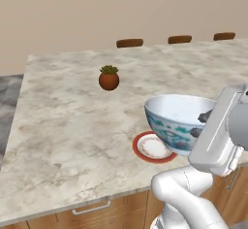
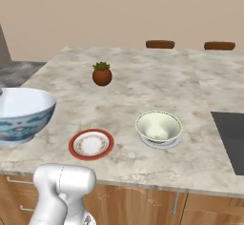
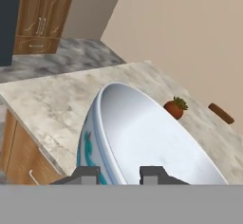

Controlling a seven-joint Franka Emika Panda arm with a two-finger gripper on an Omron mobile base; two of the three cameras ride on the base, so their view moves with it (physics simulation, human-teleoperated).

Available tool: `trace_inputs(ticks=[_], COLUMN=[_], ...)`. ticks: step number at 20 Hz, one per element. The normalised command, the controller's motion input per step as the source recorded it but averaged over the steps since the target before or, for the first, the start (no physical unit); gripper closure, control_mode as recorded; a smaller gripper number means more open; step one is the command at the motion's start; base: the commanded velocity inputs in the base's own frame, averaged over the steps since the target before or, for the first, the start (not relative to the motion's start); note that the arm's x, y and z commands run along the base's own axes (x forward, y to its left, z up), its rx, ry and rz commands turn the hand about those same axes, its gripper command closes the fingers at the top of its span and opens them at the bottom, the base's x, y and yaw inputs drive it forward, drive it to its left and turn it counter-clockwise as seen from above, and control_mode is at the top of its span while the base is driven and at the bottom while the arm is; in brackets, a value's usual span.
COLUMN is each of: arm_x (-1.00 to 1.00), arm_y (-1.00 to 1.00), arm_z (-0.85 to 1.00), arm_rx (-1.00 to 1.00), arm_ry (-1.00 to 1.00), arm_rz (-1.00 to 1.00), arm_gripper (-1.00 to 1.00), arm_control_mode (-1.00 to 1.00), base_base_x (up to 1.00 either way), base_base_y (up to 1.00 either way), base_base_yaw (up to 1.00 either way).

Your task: Move the bowls from the cabinet to the plates on the dining table.

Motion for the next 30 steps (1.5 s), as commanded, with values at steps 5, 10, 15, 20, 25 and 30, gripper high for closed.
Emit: trace_inputs(ticks=[5,10,15,20,25,30], arm_x=[0.52,0.6,0.59,0.72,0.59,0.2], arm_y=[-0.01,-0.12,-0.27,-0.25,-0.17,-0.05], arm_z=[-0.01,-0.09,-0.26,-0.57,-0.54,-0.3], arm_rx=[0.0,-0.08,-0.07,-0.02,0.0,0.0], arm_ry=[0.01,0.13,0.11,0.03,0.0,0.0], arm_rz=[0.0,0.0,-0.01,-0.01,0.0,-0.08], arm_gripper=[1.0,1.0,1.0,1.0,1.0,1.0], arm_control_mode=[-1.0,-1.0,-1.0,-1.0,-1.0,-1.0], base_base_x=[0.0,0.0,0.0,0.0,0.0,0.0], base_base_y=[0.0,0.0,0.0,0.0,0.0,0.0], base_base_yaw=[0.0,0.0,0.0,0.0,0.0,0.0])
